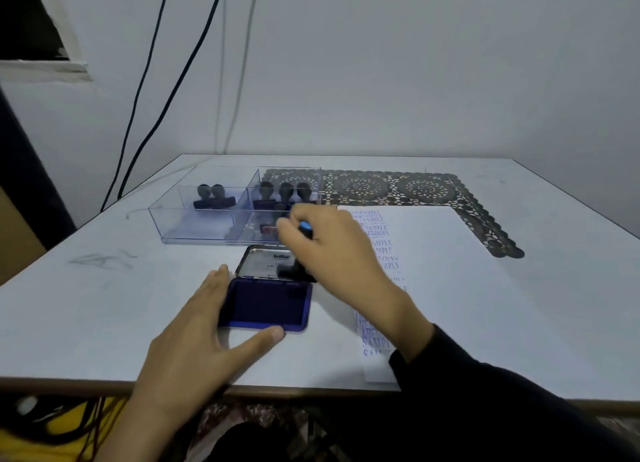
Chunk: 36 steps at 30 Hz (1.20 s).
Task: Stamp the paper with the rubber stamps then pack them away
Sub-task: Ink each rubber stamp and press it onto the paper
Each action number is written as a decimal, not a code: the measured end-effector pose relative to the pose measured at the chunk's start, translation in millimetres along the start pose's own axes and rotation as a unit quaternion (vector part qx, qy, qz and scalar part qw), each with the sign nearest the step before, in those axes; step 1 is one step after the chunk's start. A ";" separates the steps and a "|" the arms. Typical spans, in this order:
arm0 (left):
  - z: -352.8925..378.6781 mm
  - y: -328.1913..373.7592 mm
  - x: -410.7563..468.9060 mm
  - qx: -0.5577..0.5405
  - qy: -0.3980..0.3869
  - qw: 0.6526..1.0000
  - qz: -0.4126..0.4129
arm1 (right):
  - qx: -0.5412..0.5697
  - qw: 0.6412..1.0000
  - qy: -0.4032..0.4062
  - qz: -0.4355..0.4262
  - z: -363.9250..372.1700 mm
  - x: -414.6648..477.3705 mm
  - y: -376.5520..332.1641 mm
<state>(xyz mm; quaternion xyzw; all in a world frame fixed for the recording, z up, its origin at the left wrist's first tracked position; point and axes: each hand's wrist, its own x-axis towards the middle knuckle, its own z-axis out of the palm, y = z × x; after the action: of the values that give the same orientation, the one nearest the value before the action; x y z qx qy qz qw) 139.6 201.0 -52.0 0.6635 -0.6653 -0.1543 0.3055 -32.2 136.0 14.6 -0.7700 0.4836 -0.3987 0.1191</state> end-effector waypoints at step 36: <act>29.0 50.3 -21.8 -0.039 -0.010 0.989 0.140 | -0.073 0.996 0.014 -0.039 -34.4 -34.3 14.8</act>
<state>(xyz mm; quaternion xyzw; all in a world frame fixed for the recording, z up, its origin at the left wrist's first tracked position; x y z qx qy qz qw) 80.7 220.1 -47.9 0.5497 -0.7484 -0.1424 0.3428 -74.3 164.3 11.6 -0.7891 0.4827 -0.3778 0.0402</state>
